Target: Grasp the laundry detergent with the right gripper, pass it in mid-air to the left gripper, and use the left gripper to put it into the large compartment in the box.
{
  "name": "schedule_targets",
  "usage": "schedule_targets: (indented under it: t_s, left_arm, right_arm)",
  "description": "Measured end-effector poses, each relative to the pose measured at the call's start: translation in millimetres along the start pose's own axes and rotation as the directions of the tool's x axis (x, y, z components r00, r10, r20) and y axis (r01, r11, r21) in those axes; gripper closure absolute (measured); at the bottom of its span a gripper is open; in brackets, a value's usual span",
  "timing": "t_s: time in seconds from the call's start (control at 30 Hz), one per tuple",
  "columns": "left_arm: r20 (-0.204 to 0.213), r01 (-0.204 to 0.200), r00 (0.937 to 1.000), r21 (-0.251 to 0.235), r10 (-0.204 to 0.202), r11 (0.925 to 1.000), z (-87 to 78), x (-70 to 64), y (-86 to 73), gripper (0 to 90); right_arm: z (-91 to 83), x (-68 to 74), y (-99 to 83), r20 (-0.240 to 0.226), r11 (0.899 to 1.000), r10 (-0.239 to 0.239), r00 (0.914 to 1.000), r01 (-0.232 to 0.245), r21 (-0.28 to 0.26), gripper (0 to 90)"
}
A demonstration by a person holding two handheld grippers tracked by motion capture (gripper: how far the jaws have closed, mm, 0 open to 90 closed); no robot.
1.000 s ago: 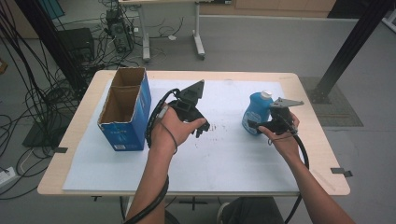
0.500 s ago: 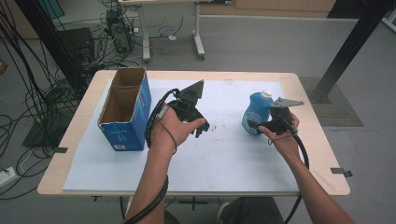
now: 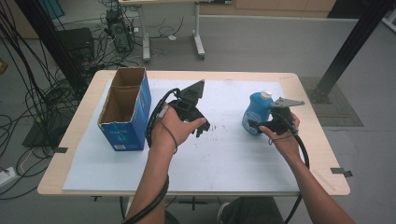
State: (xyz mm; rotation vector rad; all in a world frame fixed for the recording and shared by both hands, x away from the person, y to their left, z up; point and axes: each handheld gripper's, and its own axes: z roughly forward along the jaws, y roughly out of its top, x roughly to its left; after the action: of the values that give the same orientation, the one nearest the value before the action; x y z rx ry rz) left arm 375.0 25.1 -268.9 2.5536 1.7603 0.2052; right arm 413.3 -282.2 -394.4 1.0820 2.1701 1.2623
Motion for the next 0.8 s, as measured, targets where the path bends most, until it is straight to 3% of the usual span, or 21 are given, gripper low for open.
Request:
schedule_targets:
  t_s: [0.47, 0.8]
  left_arm:
    - [-0.001, -0.002, 1.0000, 0.001, 0.002, 1.0000, -0.1, -0.5, -0.4, 5.5]
    - [-0.003, 0.000, 1.0000, -0.001, 0.000, 1.0000, -0.7, 0.3, -0.7, 5.5]
  right_arm:
    - [0.7, 0.9, -0.6, 0.003, 1.000, 0.002, 1.0000, -0.002, -0.001, 2.5]
    - [2.3, -0.3, -1.0, 0.006, 1.000, -0.006, 1.0000, 0.006, -0.007, 15.8]
